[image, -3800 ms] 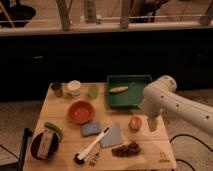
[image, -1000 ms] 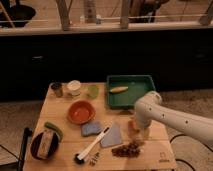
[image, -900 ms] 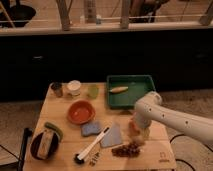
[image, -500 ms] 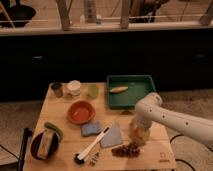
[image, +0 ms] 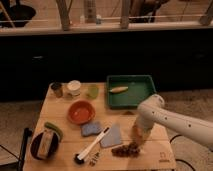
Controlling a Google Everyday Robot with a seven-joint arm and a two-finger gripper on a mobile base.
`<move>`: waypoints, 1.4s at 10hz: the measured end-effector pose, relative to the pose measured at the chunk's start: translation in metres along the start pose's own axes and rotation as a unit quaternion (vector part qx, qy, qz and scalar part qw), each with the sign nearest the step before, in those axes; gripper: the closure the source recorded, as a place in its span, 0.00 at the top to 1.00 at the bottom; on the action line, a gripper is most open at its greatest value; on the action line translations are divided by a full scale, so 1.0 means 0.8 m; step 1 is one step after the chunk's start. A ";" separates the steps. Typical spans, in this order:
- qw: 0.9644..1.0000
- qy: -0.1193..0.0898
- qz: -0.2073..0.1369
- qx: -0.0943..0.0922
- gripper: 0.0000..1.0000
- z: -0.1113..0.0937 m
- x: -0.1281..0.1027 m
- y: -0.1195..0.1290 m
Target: Place apple in red bowl
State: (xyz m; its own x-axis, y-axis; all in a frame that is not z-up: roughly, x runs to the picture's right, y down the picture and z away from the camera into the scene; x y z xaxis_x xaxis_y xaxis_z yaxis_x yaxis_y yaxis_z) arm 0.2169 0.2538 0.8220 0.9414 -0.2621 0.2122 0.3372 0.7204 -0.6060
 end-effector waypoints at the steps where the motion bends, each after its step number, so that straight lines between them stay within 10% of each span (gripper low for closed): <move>1: 1.000 0.003 0.000 0.000 0.09 -0.011 0.001 0.000; 14: 0.999 0.028 -0.042 0.019 0.01 -0.112 -0.044 -0.039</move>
State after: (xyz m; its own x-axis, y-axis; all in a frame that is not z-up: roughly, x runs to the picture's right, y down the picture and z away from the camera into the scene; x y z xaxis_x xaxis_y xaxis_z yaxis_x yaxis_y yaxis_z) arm 0.1730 0.1829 0.7647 0.9083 -0.3574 0.2172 0.4160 0.7175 -0.5587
